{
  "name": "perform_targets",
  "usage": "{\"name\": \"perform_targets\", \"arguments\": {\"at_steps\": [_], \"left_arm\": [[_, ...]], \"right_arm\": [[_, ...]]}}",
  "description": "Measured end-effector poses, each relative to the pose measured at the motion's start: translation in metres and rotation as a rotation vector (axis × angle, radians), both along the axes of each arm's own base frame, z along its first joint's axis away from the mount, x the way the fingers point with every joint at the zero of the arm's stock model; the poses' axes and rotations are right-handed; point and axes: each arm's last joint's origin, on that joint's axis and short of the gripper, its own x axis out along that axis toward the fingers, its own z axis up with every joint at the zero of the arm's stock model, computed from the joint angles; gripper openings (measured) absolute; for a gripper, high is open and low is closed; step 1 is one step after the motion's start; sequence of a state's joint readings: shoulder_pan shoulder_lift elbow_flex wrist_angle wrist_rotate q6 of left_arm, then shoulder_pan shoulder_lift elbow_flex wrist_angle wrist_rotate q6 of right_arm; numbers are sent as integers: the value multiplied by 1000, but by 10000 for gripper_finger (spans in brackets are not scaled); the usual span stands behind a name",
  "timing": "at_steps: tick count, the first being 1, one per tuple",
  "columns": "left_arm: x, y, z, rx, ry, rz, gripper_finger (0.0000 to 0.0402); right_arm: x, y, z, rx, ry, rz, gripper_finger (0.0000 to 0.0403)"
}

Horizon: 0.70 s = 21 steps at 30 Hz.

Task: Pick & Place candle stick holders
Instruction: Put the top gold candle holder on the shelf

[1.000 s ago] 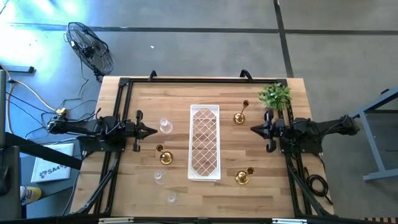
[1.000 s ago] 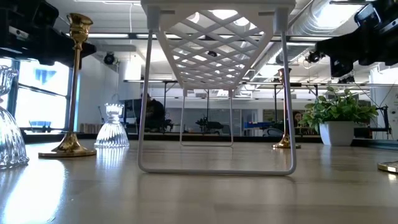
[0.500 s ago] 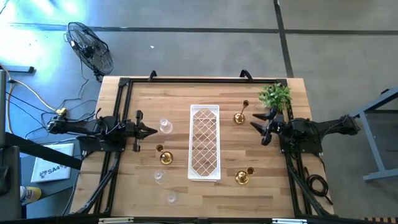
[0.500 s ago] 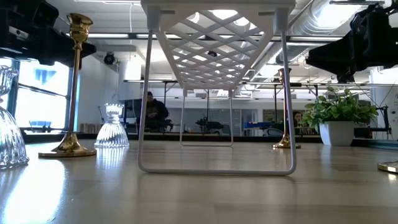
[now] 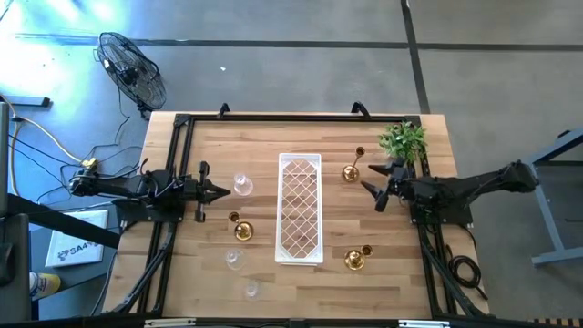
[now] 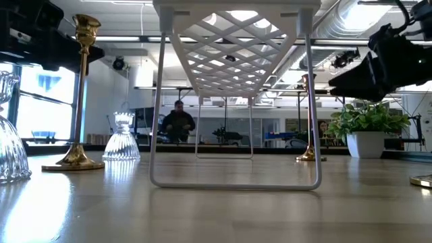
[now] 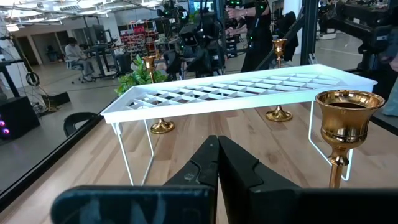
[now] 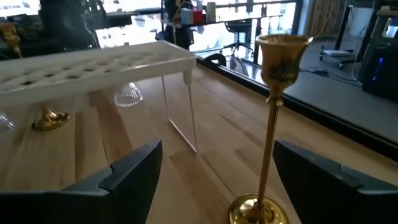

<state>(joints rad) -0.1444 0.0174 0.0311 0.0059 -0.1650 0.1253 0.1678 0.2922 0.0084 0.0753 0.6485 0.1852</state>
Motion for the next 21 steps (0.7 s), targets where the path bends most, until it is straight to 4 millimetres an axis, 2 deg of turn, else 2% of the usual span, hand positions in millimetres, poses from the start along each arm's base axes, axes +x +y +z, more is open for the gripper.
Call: {"name": "perform_targets", "arguments": {"at_steps": [8,21], "left_arm": [[0,0,0,0,0,0,1],[0,0,0,0,0,0,1]], "right_arm": [[5,-1,-12,13,92,-97,303],[14,-8,-13,51,57,-202,303]]}}
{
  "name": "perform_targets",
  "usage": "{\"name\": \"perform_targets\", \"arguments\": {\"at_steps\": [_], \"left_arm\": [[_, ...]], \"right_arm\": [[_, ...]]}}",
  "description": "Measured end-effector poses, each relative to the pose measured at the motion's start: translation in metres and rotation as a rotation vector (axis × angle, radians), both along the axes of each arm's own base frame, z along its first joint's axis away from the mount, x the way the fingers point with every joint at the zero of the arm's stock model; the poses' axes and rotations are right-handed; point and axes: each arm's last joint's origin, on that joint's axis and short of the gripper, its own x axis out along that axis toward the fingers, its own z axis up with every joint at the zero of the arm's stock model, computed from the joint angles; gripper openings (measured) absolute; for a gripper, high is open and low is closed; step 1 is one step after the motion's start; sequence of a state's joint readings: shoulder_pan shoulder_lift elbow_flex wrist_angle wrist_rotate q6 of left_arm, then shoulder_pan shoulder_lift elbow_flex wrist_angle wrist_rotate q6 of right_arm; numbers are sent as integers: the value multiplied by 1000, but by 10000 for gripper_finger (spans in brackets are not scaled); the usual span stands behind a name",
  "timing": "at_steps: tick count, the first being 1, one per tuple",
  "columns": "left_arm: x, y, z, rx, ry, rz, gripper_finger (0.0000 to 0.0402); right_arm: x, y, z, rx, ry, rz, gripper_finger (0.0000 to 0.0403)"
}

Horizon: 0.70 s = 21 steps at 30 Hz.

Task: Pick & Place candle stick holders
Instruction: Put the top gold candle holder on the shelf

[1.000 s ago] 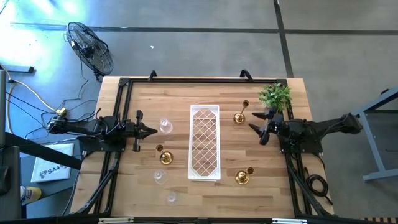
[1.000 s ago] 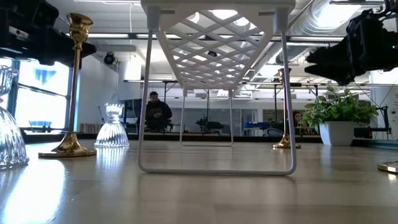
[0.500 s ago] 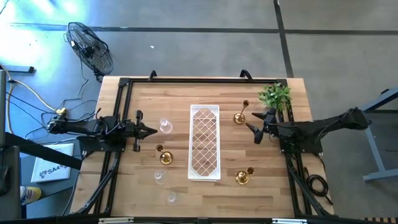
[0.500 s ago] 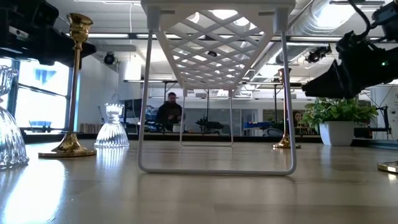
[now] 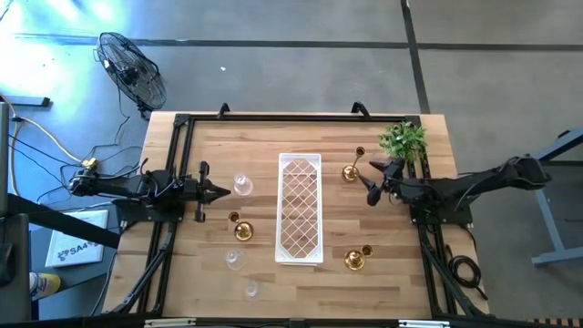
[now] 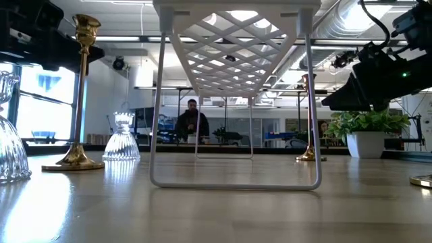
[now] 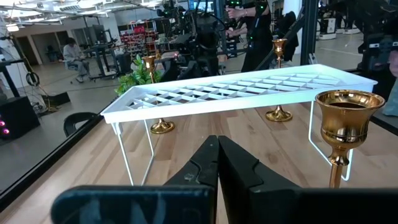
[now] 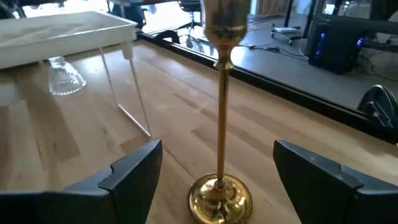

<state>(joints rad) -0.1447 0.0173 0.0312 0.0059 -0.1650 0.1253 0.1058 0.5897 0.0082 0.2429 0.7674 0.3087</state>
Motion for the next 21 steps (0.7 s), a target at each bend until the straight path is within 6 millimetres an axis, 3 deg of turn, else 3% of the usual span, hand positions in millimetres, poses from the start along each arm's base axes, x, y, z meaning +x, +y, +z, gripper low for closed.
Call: {"name": "perform_targets", "arguments": {"at_steps": [21], "left_arm": [[0,0,0,-13,-4,-1,1]], "right_arm": [[17,-2,-5,-61,36,26,303]]}}
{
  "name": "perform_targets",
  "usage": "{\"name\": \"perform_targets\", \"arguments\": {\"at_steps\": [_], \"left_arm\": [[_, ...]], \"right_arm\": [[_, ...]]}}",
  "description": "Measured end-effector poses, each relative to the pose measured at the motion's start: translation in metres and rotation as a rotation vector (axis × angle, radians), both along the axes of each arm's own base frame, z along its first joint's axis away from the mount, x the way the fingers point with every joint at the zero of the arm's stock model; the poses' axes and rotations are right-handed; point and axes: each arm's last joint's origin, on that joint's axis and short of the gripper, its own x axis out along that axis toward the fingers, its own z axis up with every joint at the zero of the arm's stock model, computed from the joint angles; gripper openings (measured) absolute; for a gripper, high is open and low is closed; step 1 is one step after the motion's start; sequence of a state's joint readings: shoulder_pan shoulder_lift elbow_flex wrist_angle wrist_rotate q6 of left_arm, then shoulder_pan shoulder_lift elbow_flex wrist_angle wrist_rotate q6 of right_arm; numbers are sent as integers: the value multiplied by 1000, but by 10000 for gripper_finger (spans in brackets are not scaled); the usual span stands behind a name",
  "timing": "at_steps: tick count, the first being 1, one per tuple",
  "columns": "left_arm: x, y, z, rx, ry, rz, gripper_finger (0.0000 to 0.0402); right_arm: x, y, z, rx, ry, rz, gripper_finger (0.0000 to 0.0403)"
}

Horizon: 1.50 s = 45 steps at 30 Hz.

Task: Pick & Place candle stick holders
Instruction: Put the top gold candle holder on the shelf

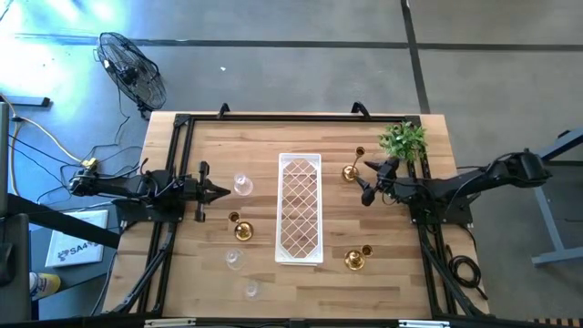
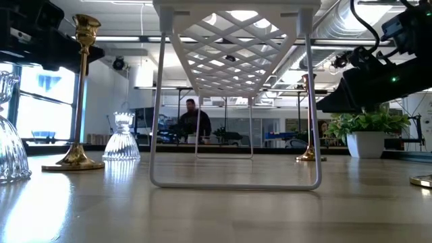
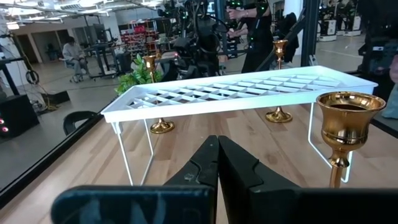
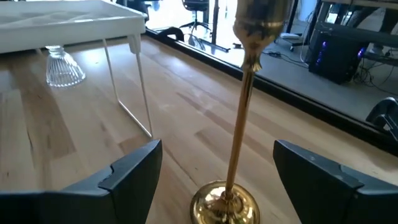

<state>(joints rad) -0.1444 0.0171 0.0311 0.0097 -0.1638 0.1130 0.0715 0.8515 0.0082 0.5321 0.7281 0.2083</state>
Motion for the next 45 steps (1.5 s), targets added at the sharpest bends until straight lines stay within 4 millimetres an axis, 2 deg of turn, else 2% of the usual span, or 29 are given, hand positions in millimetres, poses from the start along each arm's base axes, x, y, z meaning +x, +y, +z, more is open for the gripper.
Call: {"name": "perform_targets", "arguments": {"at_steps": [15,33,37,41,45], "left_arm": [[0,-1,0,0,-1,-20,1],[0,-1,0,3,1,-17,1],[0,0,0,3,2,-16,1],[0,0,0,3,2,-16,1],[0,0,0,3,2,-16,1]], "right_arm": [[5,-22,-3,-6,-1,-92,303],[9,-43,-7,42,-15,-89,303],[10,-47,-8,64,-20,-42,300],[11,-49,-12,48,21,-9,274],[12,-49,-15,29,63,-1,209]]}}
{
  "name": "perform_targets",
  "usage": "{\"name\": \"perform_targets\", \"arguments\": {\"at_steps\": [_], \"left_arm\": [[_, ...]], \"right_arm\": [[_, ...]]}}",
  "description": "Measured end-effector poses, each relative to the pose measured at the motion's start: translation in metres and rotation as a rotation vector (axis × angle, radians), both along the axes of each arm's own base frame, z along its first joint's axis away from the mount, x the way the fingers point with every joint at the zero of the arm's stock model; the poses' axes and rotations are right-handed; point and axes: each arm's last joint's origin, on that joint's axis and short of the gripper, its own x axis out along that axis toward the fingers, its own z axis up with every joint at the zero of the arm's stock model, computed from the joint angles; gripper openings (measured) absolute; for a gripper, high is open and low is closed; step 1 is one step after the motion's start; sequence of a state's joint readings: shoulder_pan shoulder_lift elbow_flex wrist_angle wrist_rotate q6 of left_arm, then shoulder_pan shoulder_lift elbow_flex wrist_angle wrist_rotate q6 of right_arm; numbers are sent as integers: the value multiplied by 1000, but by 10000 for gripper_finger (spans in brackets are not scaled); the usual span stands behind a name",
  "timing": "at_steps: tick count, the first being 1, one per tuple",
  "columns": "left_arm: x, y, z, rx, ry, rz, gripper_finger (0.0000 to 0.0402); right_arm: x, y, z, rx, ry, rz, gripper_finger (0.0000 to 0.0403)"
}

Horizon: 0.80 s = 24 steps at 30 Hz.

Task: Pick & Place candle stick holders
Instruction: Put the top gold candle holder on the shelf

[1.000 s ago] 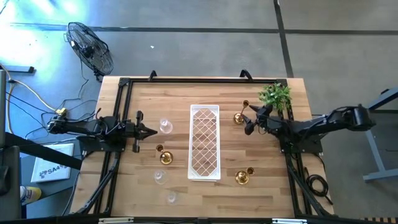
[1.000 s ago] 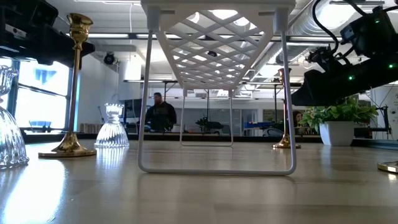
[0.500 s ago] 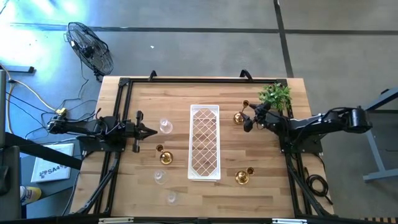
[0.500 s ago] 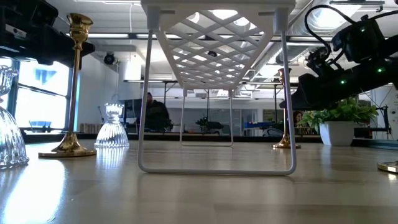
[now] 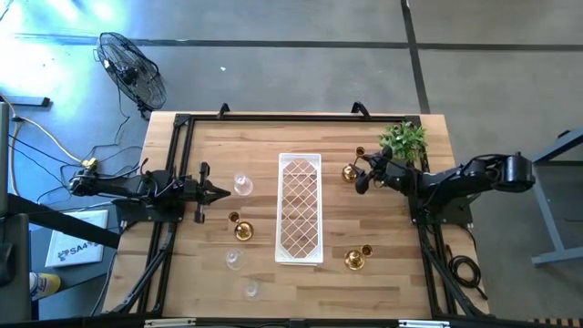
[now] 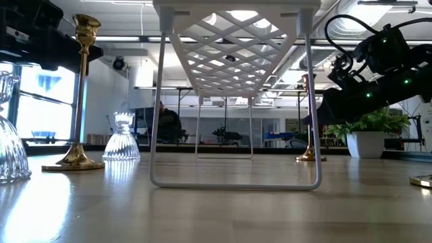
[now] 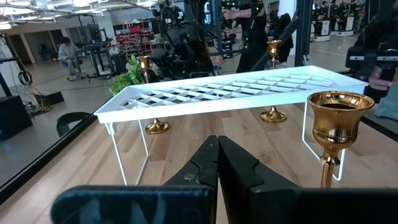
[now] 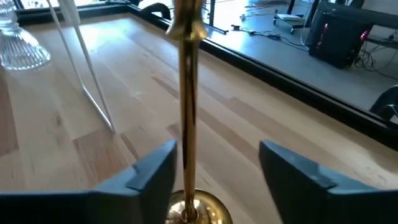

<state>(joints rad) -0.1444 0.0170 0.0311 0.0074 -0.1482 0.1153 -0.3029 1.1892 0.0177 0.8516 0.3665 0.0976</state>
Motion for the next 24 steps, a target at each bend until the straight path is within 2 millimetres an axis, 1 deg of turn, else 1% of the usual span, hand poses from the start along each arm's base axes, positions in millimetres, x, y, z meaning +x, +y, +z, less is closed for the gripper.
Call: {"name": "perform_targets", "arguments": {"at_steps": [4,7,8,9,20,24], "left_arm": [[0,0,0,0,1,0,1],[0,0,0,0,1,1,1],[0,0,0,0,1,1,1],[0,0,0,0,2,1,1],[0,0,-1,-1,7,1,1],[0,0,-1,-9,7,-1,1]], "right_arm": [[1,0,-1,-19,22,18,116],[1,0,-3,-31,46,26,35],[2,0,-3,-31,44,27,20],[2,0,-3,-32,44,30,14],[2,1,-3,31,-4,-16,8],[4,5,-1,46,-48,27,8]]}}
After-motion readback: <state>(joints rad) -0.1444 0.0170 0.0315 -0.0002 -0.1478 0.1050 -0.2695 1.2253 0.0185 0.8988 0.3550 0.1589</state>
